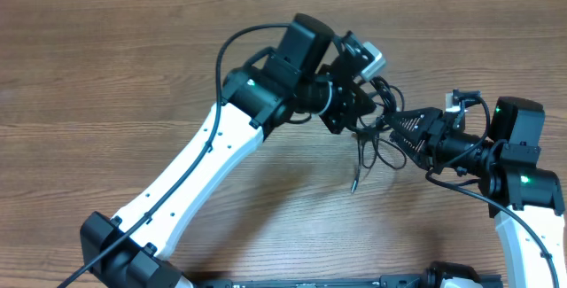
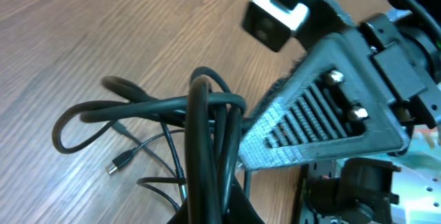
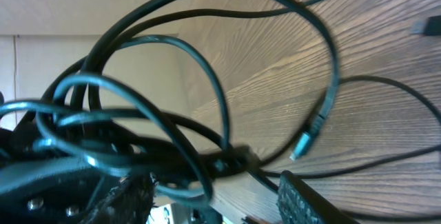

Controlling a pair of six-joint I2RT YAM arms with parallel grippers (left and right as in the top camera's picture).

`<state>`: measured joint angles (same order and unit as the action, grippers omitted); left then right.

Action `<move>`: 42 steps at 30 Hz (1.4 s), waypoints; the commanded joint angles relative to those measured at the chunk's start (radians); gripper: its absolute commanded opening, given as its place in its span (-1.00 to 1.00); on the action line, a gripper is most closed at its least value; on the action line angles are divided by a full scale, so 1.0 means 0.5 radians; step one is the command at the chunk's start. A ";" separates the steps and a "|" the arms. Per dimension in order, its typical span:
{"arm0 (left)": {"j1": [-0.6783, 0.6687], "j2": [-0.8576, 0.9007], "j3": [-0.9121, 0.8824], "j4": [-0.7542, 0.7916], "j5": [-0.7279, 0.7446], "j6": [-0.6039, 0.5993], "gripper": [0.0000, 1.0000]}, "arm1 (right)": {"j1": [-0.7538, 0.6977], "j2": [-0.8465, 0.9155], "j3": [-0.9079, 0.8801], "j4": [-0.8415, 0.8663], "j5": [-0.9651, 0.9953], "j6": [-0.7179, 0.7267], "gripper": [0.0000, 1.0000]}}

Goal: Untangle cables

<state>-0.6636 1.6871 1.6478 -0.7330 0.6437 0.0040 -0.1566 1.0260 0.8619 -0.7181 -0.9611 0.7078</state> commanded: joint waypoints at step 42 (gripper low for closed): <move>-0.055 -0.044 0.020 0.084 0.280 0.031 -0.92 | -0.001 -0.005 0.003 0.013 0.044 0.004 -0.61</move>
<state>-0.6811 1.6871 1.6478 -0.7025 0.7303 0.0036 -0.1566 1.0260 0.8619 -0.7181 -0.9596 0.7136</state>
